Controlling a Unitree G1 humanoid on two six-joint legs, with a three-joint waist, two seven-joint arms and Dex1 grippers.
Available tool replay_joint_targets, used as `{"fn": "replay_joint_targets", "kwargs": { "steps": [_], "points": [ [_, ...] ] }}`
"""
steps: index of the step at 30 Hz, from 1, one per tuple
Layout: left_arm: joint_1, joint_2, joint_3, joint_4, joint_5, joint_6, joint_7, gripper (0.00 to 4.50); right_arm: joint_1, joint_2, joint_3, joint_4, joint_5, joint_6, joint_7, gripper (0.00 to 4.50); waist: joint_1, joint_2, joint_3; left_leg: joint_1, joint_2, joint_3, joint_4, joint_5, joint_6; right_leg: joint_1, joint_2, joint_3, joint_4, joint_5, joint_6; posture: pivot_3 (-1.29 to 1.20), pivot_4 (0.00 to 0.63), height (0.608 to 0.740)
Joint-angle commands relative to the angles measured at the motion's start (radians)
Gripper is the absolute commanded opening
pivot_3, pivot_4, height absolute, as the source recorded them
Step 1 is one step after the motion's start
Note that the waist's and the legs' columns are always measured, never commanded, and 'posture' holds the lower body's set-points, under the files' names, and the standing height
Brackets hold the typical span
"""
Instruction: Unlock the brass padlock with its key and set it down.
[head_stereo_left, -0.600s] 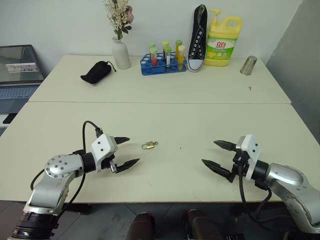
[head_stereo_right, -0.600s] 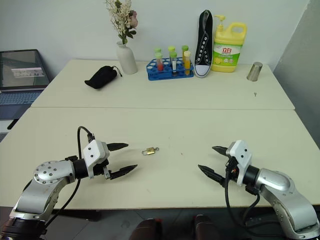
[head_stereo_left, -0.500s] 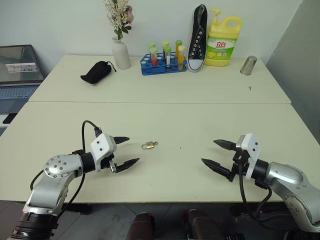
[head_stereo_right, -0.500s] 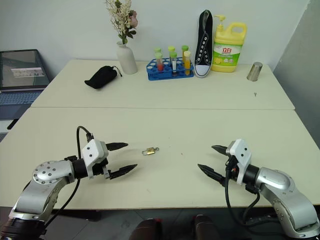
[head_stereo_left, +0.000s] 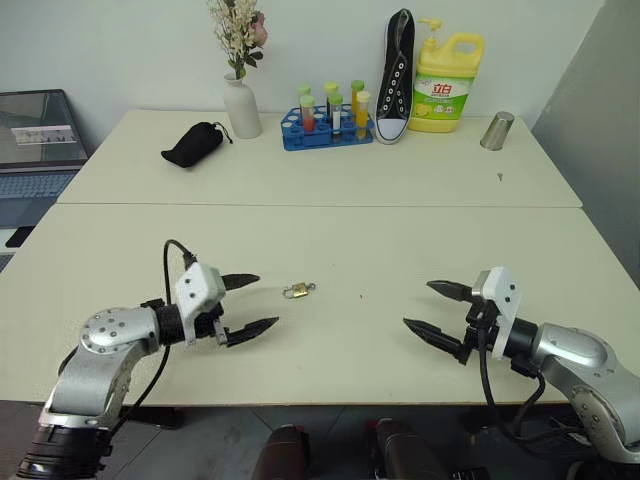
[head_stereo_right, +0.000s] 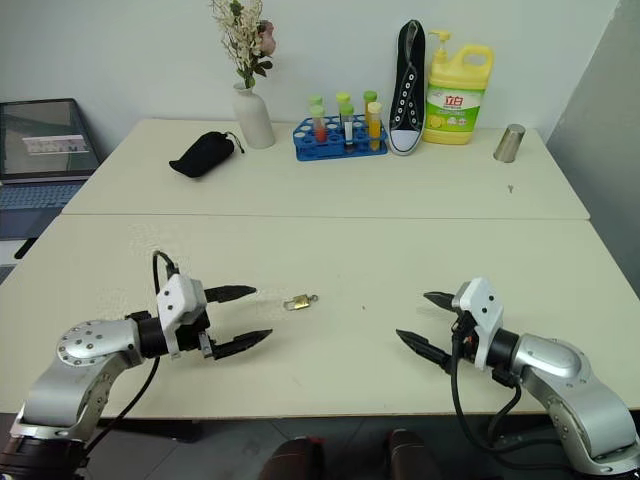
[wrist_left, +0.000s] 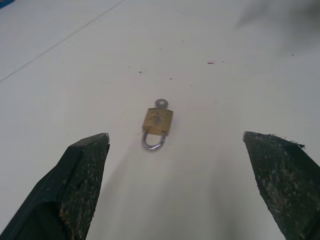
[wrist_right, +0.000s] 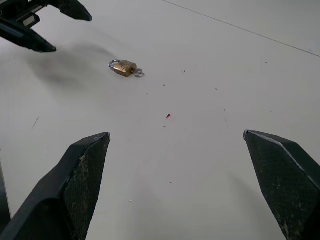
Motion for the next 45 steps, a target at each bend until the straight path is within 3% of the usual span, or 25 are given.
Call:
{"fn": "replay_joint_targets", "kwargs": {
  "steps": [1, 16, 21, 24, 32, 45],
  "points": [
    [0.003, 0.043, 0.044, 0.075, 0.042, -0.090, -0.026, 4.50, -0.011, -0.015, -0.015, -0.025, -0.001, 0.003, -0.006, 4.48, 0.000, 0.000, 0.000, 0.000, 0.000, 0.000, 0.000, 0.000, 0.000, 0.000, 0.000, 0.000, 0.000, 0.000, 0.000, 0.00, 0.150, 0.740],
    [-0.005, 0.023, 0.013, 0.068, 0.044, -0.082, -0.017, 4.50, -0.087, -0.052, 0.004, -0.077, 0.074, 0.119, 0.027, 4.48, 0.000, 0.000, 0.000, 0.000, 0.000, 0.000, 0.000, 0.000, 0.000, 0.000, -0.001, 0.000, 0.000, 0.000, 0.000, 0.00, 0.150, 0.740],
    [-0.041, -0.020, -0.024, 0.027, 0.068, -0.039, 0.049, 4.50, -0.102, -0.051, 0.007, -0.104, 0.087, 0.157, 0.008, 4.48, 0.002, -0.001, 0.000, -0.001, 0.000, 0.000, 0.000, 0.000, 0.000, 0.000, -0.001, 0.000, 0.000, 0.000, 0.000, 0.00, 0.150, 0.740],
    [-0.106, -0.036, -0.118, 0.033, 0.133, 0.040, 0.077, 4.50, -0.124, -0.050, 0.022, -0.126, 0.096, 0.226, -0.035, 4.48, 0.001, -0.001, 0.000, -0.001, 0.000, -0.001, 0.000, 0.000, 0.000, 0.000, 0.000, 0.000, 0.000, 0.000, 0.000, 0.00, 0.150, 0.740],
    [-0.265, -0.121, -0.276, 0.183, 0.251, -0.022, 0.074, 4.50, -0.141, -0.003, 0.049, -0.160, 0.078, 0.230, -0.105, 4.48, -0.002, -0.001, 0.000, -0.001, -0.001, 0.000, 0.000, 0.000, 0.000, 0.000, 0.002, 0.000, 0.000, 0.000, 0.000, 0.00, 0.150, 0.740],
    [-0.344, -0.138, -0.321, 0.334, 0.290, 0.034, 0.033, 4.50, -0.124, -0.005, 0.053, -0.190, 0.100, 0.265, -0.119, 4.48, -0.001, -0.002, 0.000, -0.001, -0.001, -0.001, 0.001, 0.000, 0.000, 0.000, 0.003, 0.000, 0.000, 0.000, 0.000, 0.00, 0.150, 0.740]
  ]
}}
